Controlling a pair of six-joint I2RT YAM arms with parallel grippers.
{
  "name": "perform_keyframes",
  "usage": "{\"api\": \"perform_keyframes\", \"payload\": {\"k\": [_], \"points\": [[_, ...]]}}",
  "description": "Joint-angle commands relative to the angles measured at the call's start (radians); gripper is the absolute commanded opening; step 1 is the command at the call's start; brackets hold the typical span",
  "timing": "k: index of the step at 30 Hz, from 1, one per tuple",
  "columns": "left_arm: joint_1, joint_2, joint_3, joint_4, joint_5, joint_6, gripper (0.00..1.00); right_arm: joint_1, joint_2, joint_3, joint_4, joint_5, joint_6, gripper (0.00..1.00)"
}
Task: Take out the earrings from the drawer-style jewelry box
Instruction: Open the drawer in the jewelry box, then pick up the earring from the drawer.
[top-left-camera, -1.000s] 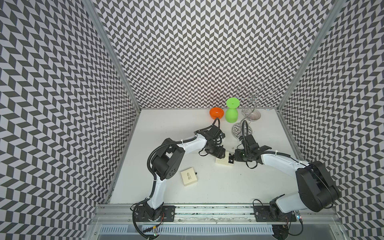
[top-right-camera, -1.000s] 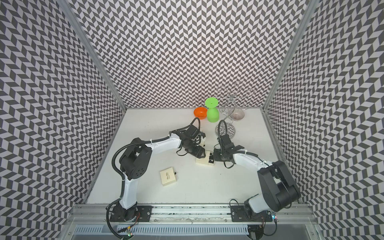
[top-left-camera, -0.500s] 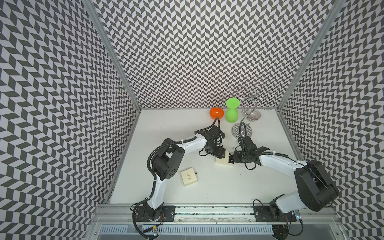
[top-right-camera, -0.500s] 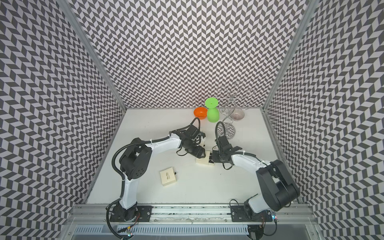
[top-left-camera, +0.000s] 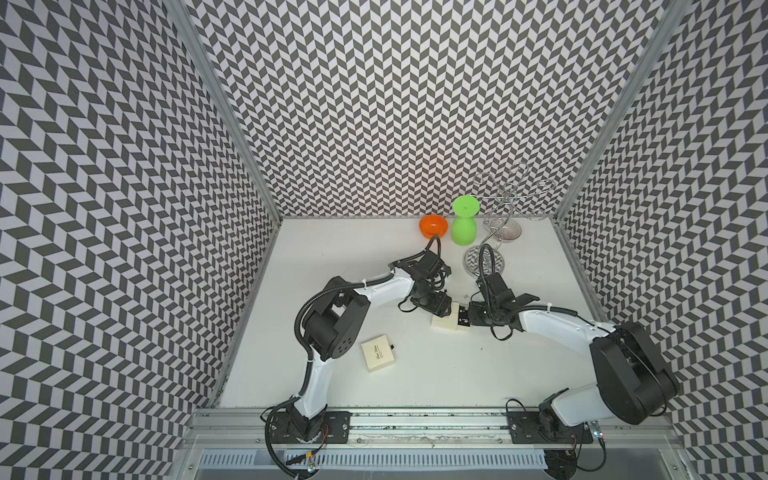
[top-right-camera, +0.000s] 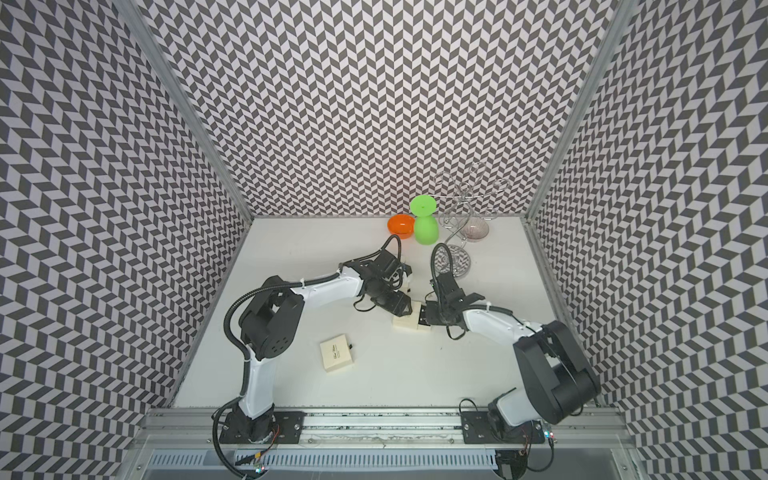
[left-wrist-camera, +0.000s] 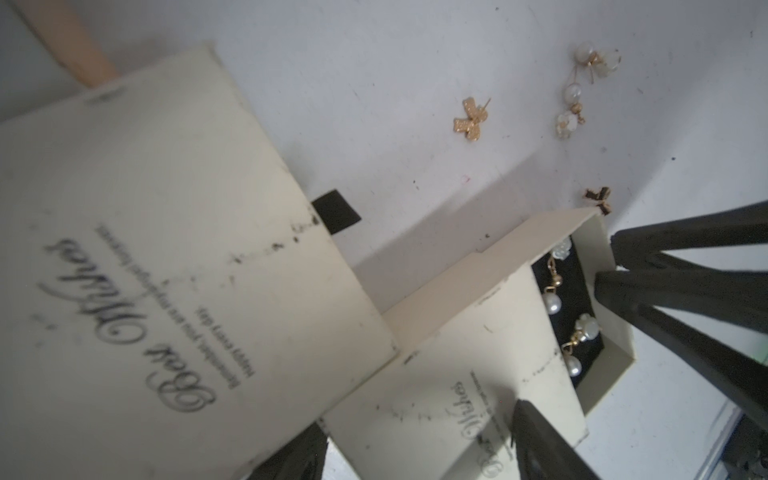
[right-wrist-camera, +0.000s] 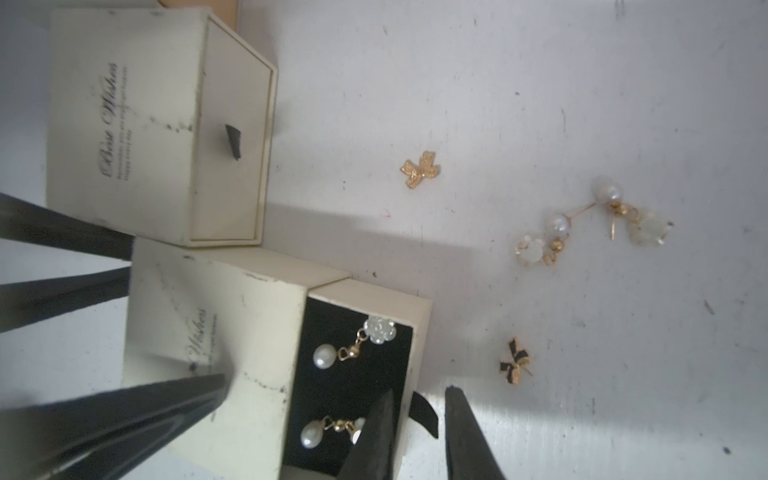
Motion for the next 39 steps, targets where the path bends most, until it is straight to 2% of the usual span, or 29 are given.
{"api": "perform_keyframes", "payload": {"k": [1,12,21,25,29,35,39], "points": [[-0.002,0.040,-0.023,-0.031,-0.105,0.008,0.71,-0.004,-0.005,-0.011,-0.059,0.060,0.004,0.23],[-0.007,0.040,-0.022,-0.031,-0.107,0.010,0.71,0.006,-0.134,0.007,0.024,-0.038,-0.055,0.23],[-0.008,0.045,-0.017,-0.033,-0.106,0.012,0.71,0.067,-0.101,0.010,0.028,-0.139,-0.106,0.23],[-0.008,0.046,-0.015,-0.036,-0.105,0.011,0.71,0.098,-0.062,0.018,0.029,-0.125,-0.110,0.24],[-0.008,0.046,-0.016,-0.035,-0.106,0.011,0.71,0.108,-0.026,0.037,0.000,-0.060,-0.111,0.24],[-0.008,0.046,-0.016,-0.035,-0.104,0.011,0.71,0.109,-0.025,0.051,-0.017,0.023,-0.116,0.24],[-0.008,0.049,-0.014,-0.035,-0.101,0.014,0.71,0.109,-0.019,0.059,-0.013,0.030,-0.119,0.25]]}}
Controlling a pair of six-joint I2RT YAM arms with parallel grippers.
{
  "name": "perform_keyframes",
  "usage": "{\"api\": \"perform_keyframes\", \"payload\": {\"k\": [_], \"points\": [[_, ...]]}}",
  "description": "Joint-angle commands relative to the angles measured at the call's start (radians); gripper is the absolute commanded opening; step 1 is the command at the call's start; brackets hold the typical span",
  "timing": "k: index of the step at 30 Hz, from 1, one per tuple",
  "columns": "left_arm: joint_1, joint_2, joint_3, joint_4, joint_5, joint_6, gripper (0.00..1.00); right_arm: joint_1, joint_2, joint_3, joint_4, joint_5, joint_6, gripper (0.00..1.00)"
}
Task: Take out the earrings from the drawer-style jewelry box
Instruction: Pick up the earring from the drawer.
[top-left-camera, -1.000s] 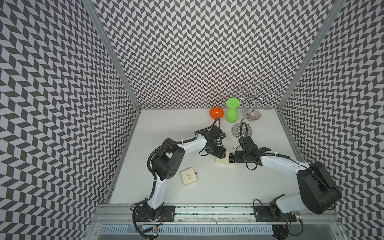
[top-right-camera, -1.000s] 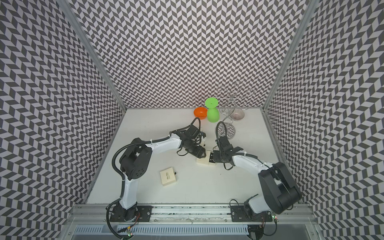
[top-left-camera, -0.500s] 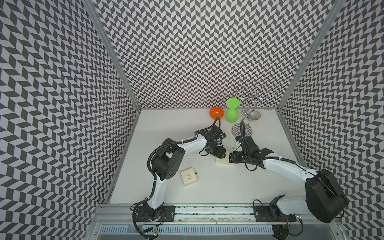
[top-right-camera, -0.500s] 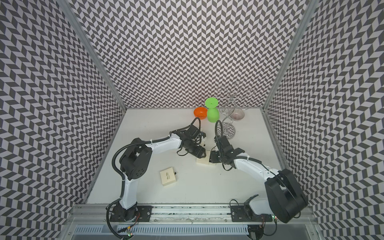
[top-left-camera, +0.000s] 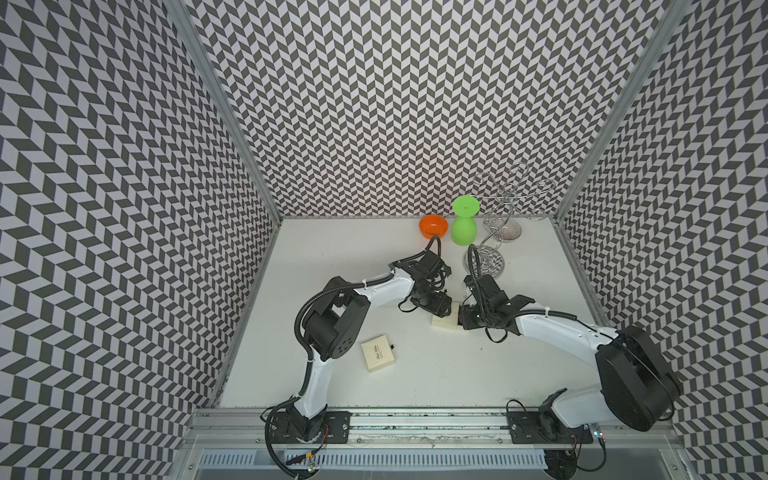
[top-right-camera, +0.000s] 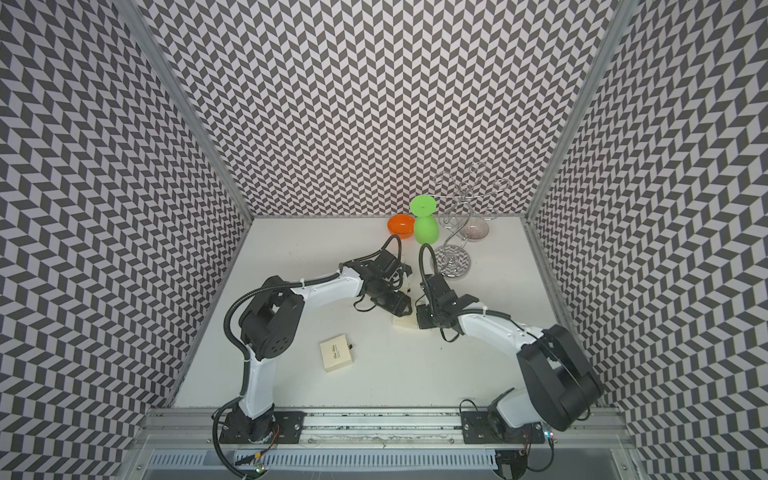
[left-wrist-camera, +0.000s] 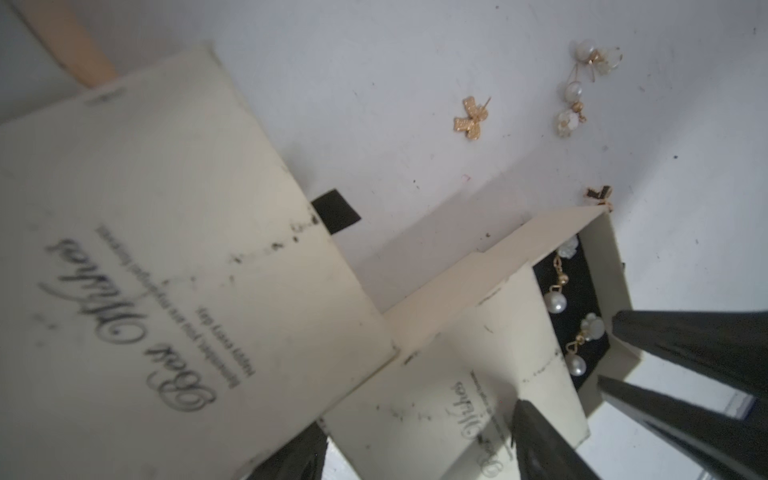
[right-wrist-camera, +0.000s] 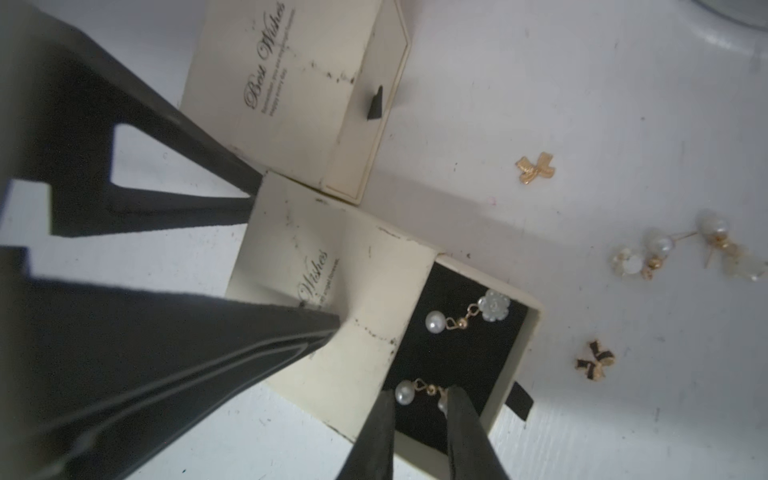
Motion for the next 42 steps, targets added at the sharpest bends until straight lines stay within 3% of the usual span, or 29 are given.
{"api": "perform_keyframes", "payload": {"k": [1,23,30,42], "points": [[-0.004,0.050,-0.014,-0.034,-0.097,0.010,0.71,0.005,0.015,0.031,0.008,0.035,-0.015,0.25],[-0.003,0.054,-0.012,-0.035,-0.092,0.012,0.71,0.011,0.119,0.042,0.010,0.003,-0.021,0.29],[-0.001,0.060,-0.012,-0.038,-0.091,0.013,0.71,0.011,0.100,0.021,0.029,-0.071,0.002,0.10],[-0.002,0.058,-0.014,-0.038,-0.098,0.012,0.71,-0.033,0.037,0.040,0.001,-0.121,0.042,0.03]]}}
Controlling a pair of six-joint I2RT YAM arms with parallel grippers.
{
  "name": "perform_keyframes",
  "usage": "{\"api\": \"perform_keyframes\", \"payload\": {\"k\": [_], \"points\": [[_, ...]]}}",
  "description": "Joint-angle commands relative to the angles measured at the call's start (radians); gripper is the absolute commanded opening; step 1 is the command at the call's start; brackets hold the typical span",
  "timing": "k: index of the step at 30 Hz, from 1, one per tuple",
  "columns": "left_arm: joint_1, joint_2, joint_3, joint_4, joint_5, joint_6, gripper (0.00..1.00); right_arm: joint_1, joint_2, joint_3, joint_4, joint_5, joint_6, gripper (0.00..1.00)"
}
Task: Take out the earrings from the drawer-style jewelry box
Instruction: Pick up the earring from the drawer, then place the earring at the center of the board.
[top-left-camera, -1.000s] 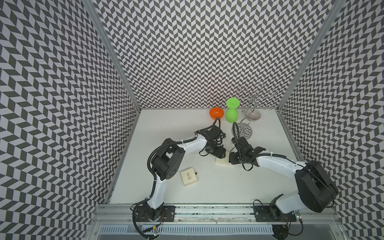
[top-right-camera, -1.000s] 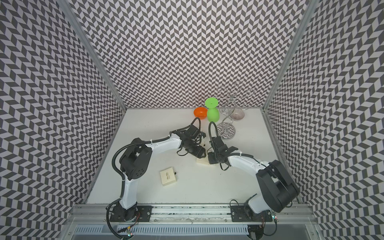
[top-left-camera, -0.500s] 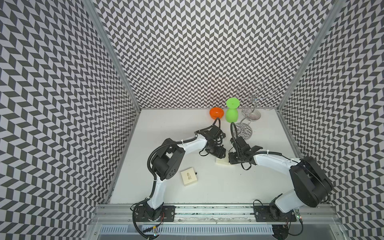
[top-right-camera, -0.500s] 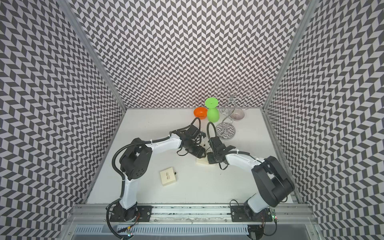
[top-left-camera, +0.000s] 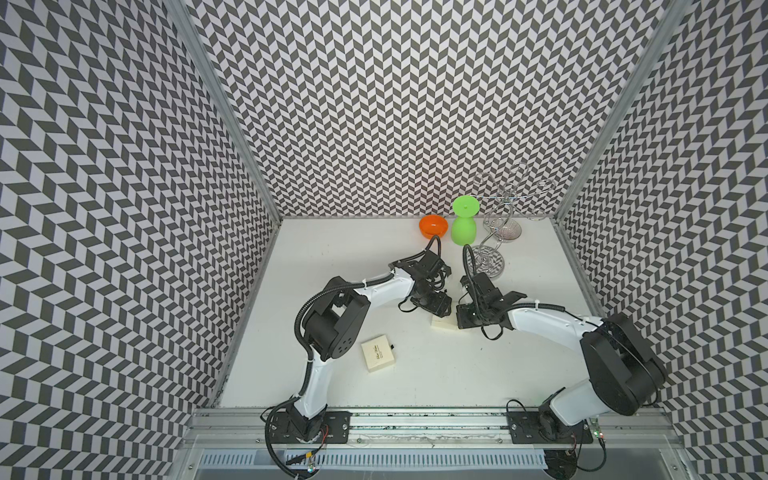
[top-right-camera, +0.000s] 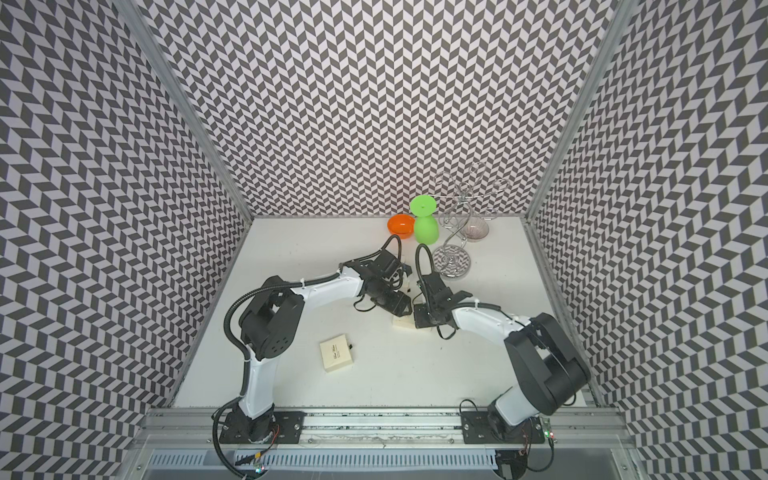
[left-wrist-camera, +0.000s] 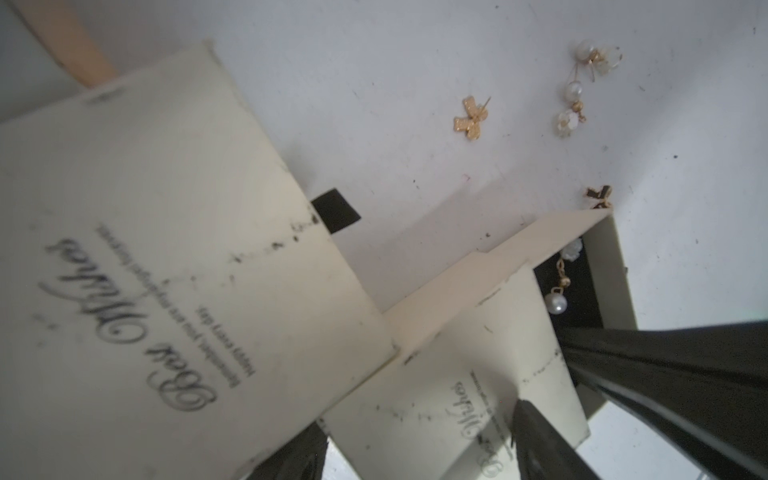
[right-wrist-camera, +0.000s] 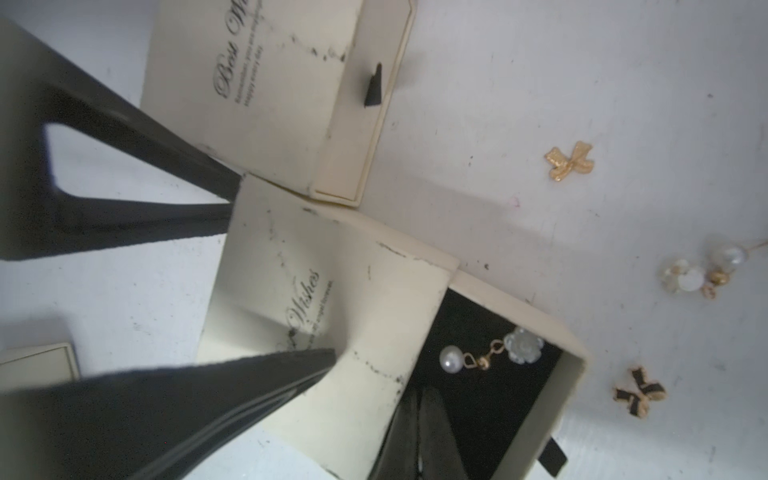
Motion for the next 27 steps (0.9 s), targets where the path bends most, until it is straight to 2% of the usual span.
{"api": "perform_keyframes", "payload": {"k": [1,11,14,19,27], "points": [[-0.002,0.058,-0.016,-0.037,-0.098,0.011,0.71,-0.027,-0.045,0.009,-0.010,-0.054,0.020,0.03],[-0.002,0.061,-0.014,-0.039,-0.098,0.012,0.71,-0.171,-0.080,-0.014,0.007,-0.292,0.037,0.03],[-0.002,0.061,-0.014,-0.038,-0.097,0.012,0.71,-0.208,-0.085,-0.017,0.013,-0.325,0.053,0.03],[-0.002,0.060,-0.013,-0.039,-0.097,0.014,0.71,-0.273,-0.099,-0.027,0.019,-0.268,0.083,0.03],[-0.002,0.057,-0.016,-0.039,-0.101,0.016,0.71,-0.337,-0.100,-0.060,0.036,-0.094,0.112,0.05]]}}
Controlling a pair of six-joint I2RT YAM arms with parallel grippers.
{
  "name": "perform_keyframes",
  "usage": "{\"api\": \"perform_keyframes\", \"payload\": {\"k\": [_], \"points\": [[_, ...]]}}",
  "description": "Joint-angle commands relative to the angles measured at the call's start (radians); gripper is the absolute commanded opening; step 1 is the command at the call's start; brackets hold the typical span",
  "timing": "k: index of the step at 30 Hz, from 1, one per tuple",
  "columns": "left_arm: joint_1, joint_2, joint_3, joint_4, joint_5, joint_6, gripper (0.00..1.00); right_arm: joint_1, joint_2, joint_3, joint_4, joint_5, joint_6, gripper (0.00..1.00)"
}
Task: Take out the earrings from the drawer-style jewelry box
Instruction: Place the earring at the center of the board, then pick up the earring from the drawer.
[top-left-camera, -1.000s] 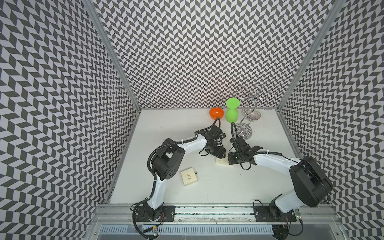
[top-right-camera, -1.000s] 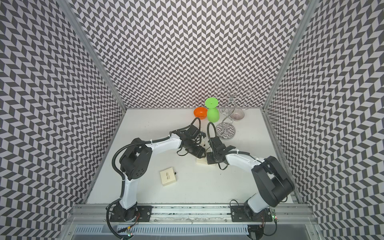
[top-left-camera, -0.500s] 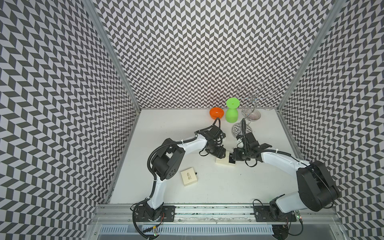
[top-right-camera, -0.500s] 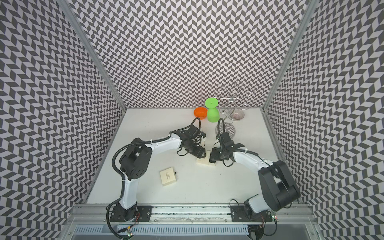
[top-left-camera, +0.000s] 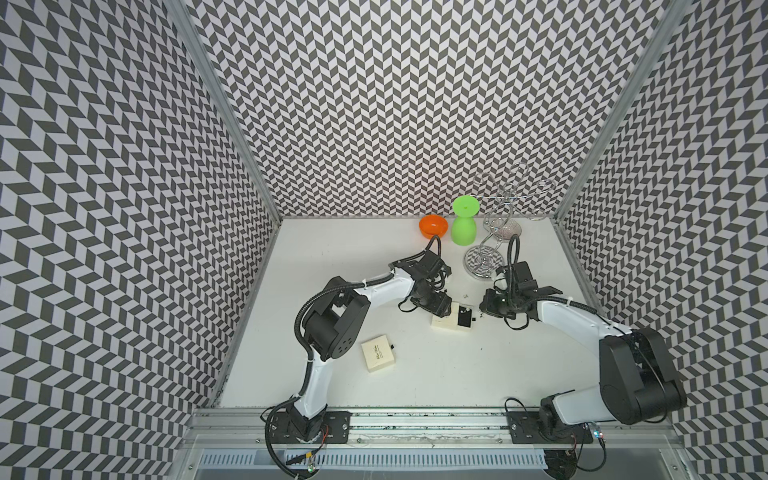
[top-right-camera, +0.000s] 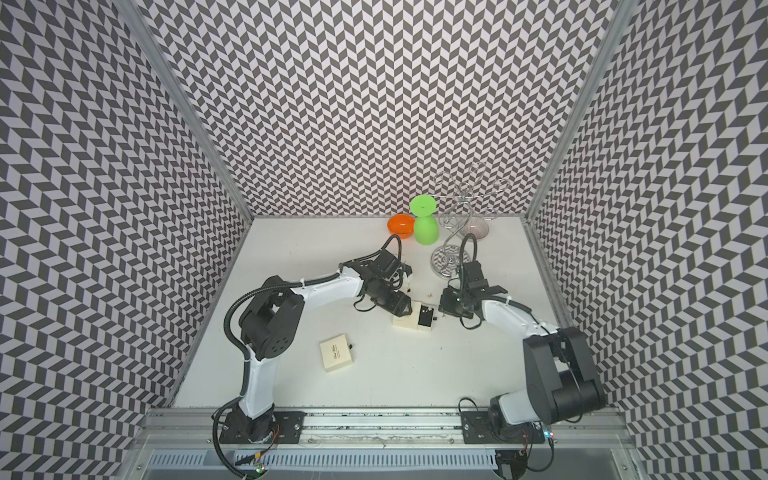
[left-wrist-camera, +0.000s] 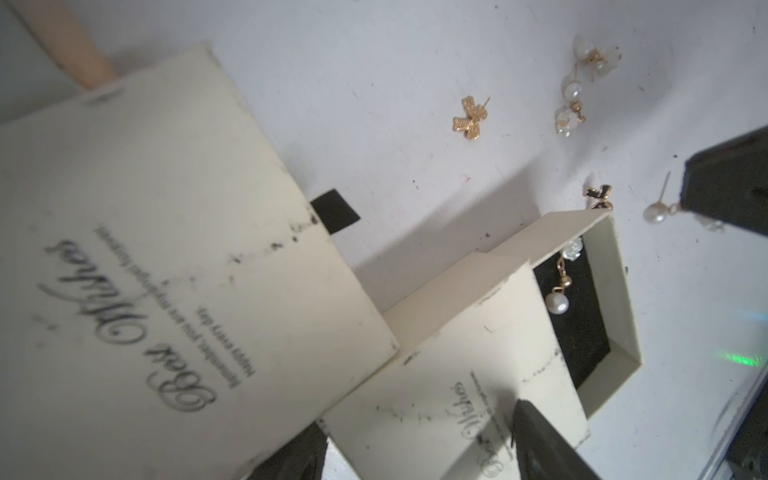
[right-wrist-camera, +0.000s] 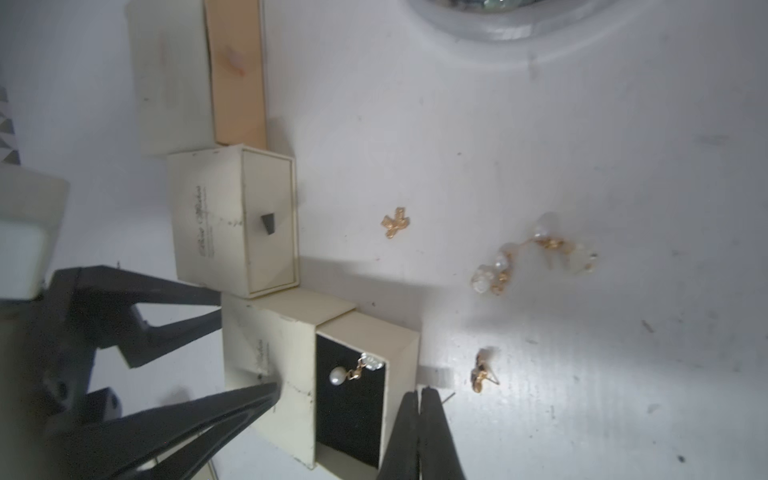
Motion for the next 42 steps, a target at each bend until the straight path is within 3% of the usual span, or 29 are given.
{"api": "perform_keyframes", "payload": {"k": [1,12,21,26,42], "points": [[-0.001,0.057,-0.016,-0.039,-0.101,0.014,0.71,-0.016,-0.011,-0.019,0.037,0.103,0.023,0.05],[-0.003,0.051,-0.017,-0.037,-0.101,0.014,0.71,-0.016,-0.013,-0.014,0.046,0.192,0.018,0.20],[-0.004,0.056,-0.016,-0.039,-0.098,0.014,0.71,0.105,-0.046,0.021,0.082,0.064,-0.029,0.22],[-0.003,0.052,-0.017,-0.039,-0.101,0.014,0.71,0.171,-0.008,0.059,0.072,0.071,-0.027,0.22],[-0.003,0.050,-0.017,-0.040,-0.107,0.014,0.71,0.219,0.111,0.100,0.044,0.107,-0.052,0.22]]}}
